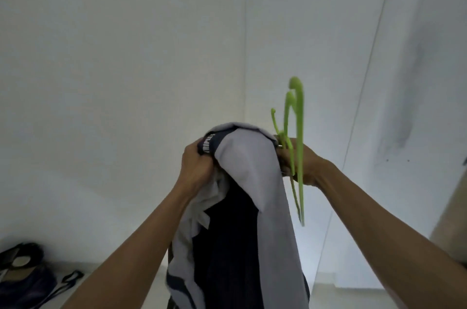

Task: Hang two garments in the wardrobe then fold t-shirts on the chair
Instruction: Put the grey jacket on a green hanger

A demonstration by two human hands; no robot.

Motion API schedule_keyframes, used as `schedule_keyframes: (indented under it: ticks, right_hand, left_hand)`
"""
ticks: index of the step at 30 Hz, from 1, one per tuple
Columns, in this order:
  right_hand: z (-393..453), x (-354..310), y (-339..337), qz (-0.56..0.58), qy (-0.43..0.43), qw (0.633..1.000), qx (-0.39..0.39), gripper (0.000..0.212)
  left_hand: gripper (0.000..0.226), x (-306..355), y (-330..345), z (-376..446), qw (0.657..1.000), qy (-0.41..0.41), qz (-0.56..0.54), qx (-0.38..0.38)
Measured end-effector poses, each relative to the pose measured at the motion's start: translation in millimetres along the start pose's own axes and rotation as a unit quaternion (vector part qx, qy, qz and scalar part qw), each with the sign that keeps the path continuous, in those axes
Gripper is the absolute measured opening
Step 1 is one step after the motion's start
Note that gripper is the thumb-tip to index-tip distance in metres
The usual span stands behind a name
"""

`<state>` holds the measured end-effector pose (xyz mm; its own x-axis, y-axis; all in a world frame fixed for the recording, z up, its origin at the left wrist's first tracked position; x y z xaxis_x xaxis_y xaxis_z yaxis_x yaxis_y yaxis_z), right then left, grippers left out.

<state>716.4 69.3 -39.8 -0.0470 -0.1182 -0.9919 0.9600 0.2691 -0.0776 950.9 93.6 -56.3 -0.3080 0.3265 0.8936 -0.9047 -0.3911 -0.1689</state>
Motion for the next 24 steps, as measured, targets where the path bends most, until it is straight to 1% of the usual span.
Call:
schedule_keyframes:
  ticks: [3,4,5,6,8,9,10,11,12,13,15,16,17,18,19,21,22,23,24]
  right_hand:
    - [-6.2,5.4,-16.1,-0.137,0.036,0.990,0.024,0.026]
    - [-10.2,4.8,-17.7,-0.153,0.042,0.987,0.024,0.022]
    - [-15.3,2.3,-16.2,-0.145,0.041,0.988,0.022,0.019]
    - [-20.7,-0.8,-13.2,-0.116,0.033,0.993,0.021,0.022]
    - [-33.9,-11.2,-1.9,-0.027,0.016,0.999,-0.001,0.036]
    - [-39.7,-15.4,6.2,0.008,0.008,1.000,-0.022,0.043]
    - [-43.4,-17.3,15.4,0.018,-0.001,0.999,-0.041,0.050]
    - [-44.6,-15.6,22.7,0.003,-0.011,0.999,-0.053,0.058]
    - [-45.8,-12.8,26.7,-0.025,-0.024,0.998,-0.051,0.060]
    - [-42.8,-7.9,28.2,-0.064,-0.040,0.997,-0.032,0.053]
    - [-38.3,-1.8,23.3,-0.155,-0.081,0.985,0.008,0.021]
    - [-36.8,-0.9,20.3,-0.198,-0.092,0.976,0.016,0.008]
    - [-37.5,-3.8,17.0,-0.224,-0.100,0.969,0.015,0.005]
    - [-37.3,-7.5,13.7,-0.234,-0.103,0.967,0.008,0.009]
    - [-38.7,-13.3,11.8,-0.226,-0.104,0.968,-0.002,0.014]
    - [-39.9,-27.7,8.3,-0.153,-0.085,0.985,-0.006,0.022]
    - [-39.1,-35.6,6.5,-0.094,-0.070,0.993,-0.004,0.024]
    - [-37.5,-42.6,4.9,-0.034,-0.057,0.998,-0.005,0.027]
    - [-36.9,-50.1,4.5,0.012,-0.048,0.999,-0.007,0.033]
  left_hand:
    - [0.016,9.8,0.8,9.0,0.999,-0.017,0.028,0.009]
    - [0.022,16.8,1.6,9.8,0.999,-0.016,0.043,0.003]
    - [0.030,24.8,3.8,9.4,0.998,-0.012,0.066,-0.008]
    - [0.032,33.7,6.6,8.6,0.996,-0.011,0.082,-0.023]
    - [0.024,51.1,16.2,7.2,0.994,-0.028,0.095,-0.048]
    - [0.021,57.6,21.2,5.8,0.994,-0.041,0.084,-0.059]
    - [0.018,61.3,26.6,5.7,0.993,-0.062,0.065,-0.072]
    - [0.016,65.3,32.0,5.1,0.992,-0.086,0.045,-0.084]
    - [0.018,70.2,37.5,1.8,0.989,-0.102,0.030,-0.099]
    - [0.021,74.6,40.1,-0.4,0.987,-0.108,0.034,-0.118]
    - [0.024,83.9,42.7,-2.2,0.980,-0.073,0.116,-0.143]
    - [0.022,87.7,41.6,-2.9,0.974,-0.057,0.158,-0.150]
    - [0.020,90.2,39.4,-2.3,0.969,-0.053,0.185,-0.153]
    - [0.019,93.0,37.0,-3.7,0.967,-0.049,0.190,-0.160]
    - [0.016,93.3,32.7,-5.0,0.968,-0.043,0.184,-0.164]
    - [0.013,90.8,21.2,-10.3,0.977,-0.038,0.121,-0.172]
    - [0.023,86.8,15.8,-15.0,0.980,-0.050,0.081,-0.174]
    - [0.039,79.5,10.5,-19.5,0.980,-0.065,0.064,-0.175]
    - [0.052,70.8,5.9,-26.4,0.979,-0.064,0.079,-0.175]
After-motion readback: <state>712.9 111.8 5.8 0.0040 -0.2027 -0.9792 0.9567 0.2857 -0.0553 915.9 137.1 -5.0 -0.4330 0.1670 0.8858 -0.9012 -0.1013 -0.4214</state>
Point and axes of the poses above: each hand's wrist, its own z-axis towards the middle knuckle, its own y-axis out of the palm, x = y × z, the point moved 1 cm from there along z, towards the middle knuckle, and after that the axes turned 2 degrees about x, right-handed, at the moved point
